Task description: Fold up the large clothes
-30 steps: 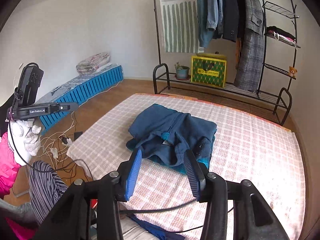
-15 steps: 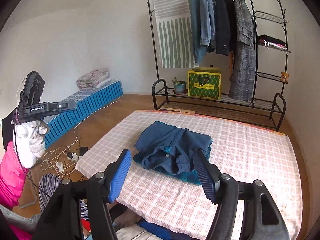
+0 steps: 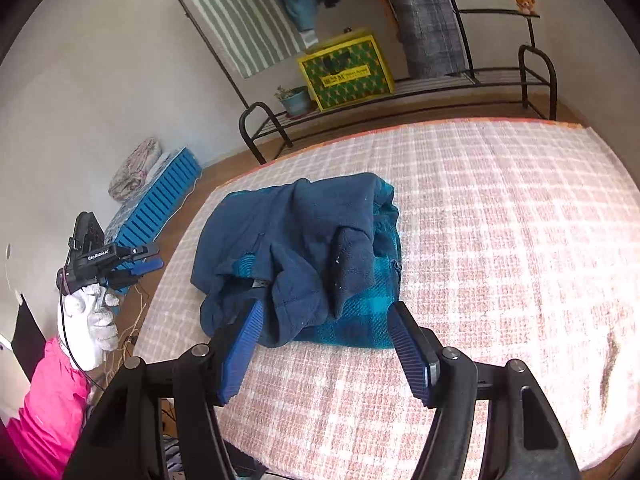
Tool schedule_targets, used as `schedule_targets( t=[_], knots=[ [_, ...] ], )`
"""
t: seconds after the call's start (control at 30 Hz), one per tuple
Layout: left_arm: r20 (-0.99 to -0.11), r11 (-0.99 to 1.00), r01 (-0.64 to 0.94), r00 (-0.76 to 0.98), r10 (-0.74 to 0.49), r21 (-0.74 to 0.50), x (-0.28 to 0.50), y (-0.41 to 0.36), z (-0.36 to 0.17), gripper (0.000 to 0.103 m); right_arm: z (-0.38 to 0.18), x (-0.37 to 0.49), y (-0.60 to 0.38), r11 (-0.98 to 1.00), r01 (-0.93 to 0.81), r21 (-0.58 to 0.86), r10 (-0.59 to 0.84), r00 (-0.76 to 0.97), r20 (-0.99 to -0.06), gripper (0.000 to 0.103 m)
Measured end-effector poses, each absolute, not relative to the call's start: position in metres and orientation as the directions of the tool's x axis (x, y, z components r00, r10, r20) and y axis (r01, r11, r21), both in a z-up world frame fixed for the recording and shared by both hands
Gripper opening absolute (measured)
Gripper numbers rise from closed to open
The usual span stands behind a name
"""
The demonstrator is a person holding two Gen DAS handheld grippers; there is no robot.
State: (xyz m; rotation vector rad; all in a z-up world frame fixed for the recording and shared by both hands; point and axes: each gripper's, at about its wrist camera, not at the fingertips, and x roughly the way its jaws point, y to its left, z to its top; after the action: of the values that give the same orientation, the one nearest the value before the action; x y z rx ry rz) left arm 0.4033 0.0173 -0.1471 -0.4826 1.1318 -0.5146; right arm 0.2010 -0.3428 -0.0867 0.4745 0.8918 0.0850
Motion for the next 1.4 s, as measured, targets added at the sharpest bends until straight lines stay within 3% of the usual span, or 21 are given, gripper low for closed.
schedule_targets(
  t=[0.1, 0.17, 0.23, 0.33, 0.4, 0.53, 0.73, 0.8, 0.93, 1.07, 1.17, 1.27, 1.33, 1.4],
  knots=[
    [-0.726, 0.781, 0.141, 0.297, -0.62, -0.609, 0.425, 0.009, -0.172, 0.059, -0.116, 0.226, -0.354, 0.861, 0.15, 0.486, 0.304, 0.616, -0.727, 0.065],
    [-0.723, 0.769, 0.143, 0.27, -0.636, -0.623, 0.435, 0.002, -0.186, 0.059, -0.134, 0.242, -0.355, 0.855, 0.153, 0.495, 0.322, 0.592, -0.739, 0.048],
    [-0.732, 0.773, 0.147, 0.252, -0.633, -0.617, 0.44, -0.005, -0.198, 0.059, -0.15, 0.255, -0.355, 0.839, 0.147, 0.523, 0.363, 0.565, -0.741, 0.01],
    [-0.747, 0.779, 0.168, 0.219, -0.627, -0.605, 0.442, -0.015, -0.209, 0.058, -0.165, 0.248, -0.353, 0.805, 0.158, 0.571, 0.405, 0.557, -0.725, 0.003],
    [-0.745, 0.774, 0.191, 0.212, -0.633, -0.604, 0.439, -0.019, -0.21, 0.05, -0.169, 0.234, -0.348, 0.81, 0.124, 0.574, 0.429, 0.541, -0.723, 0.003],
    [-0.733, 0.762, 0.196, 0.206, -0.648, -0.618, 0.431, -0.021, -0.209, 0.008, -0.162, 0.228, -0.363, 0.787, 0.138, 0.601, 0.436, 0.565, -0.701, 0.002],
    [-0.65, 0.689, 0.239, 0.228, -0.725, -0.685, 0.393, -0.018, -0.165, 0.005, -0.127, 0.227, -0.401, 0.709, 0.114, 0.696, 0.454, 0.682, -0.573, 0.001],
    [-0.659, 0.699, 0.255, 0.234, -0.715, -0.668, 0.381, -0.02, -0.16, 0.005, -0.123, 0.223, -0.404, 0.709, 0.105, 0.698, 0.45, 0.695, -0.561, 0.001],
    [-0.773, 0.792, 0.187, 0.177, -0.609, -0.581, 0.382, -0.021, -0.209, 0.005, -0.167, 0.225, -0.39, 0.719, 0.166, 0.675, 0.471, 0.598, -0.649, 0.001],
    [-0.769, 0.791, 0.168, 0.186, -0.611, -0.588, 0.393, -0.013, -0.214, 0.006, -0.199, 0.226, -0.358, 0.813, 0.152, 0.563, 0.444, 0.463, -0.767, 0.0],
    [-0.777, 0.81, 0.18, 0.226, -0.587, -0.559, 0.395, -0.009, -0.2, 0.007, -0.196, 0.216, -0.352, 0.836, 0.101, 0.539, 0.446, 0.448, -0.775, 0.0],
    [-0.78, 0.819, 0.184, 0.249, -0.574, -0.544, 0.396, -0.001, -0.191, 0.014, -0.174, 0.208, -0.359, 0.87, 0.063, 0.488, 0.397, 0.496, -0.772, 0.008],
    [-0.775, 0.828, 0.175, 0.293, -0.56, -0.532, 0.396, 0.006, -0.181, 0.019, -0.161, 0.2, -0.372, 0.857, 0.055, 0.512, 0.4, 0.555, -0.729, 0.044],
    [-0.756, 0.823, 0.174, 0.329, -0.566, -0.54, 0.393, 0.01, -0.17, 0.019, -0.153, 0.201, -0.384, 0.85, 0.062, 0.523, 0.388, 0.598, -0.701, 0.054]
  ],
)
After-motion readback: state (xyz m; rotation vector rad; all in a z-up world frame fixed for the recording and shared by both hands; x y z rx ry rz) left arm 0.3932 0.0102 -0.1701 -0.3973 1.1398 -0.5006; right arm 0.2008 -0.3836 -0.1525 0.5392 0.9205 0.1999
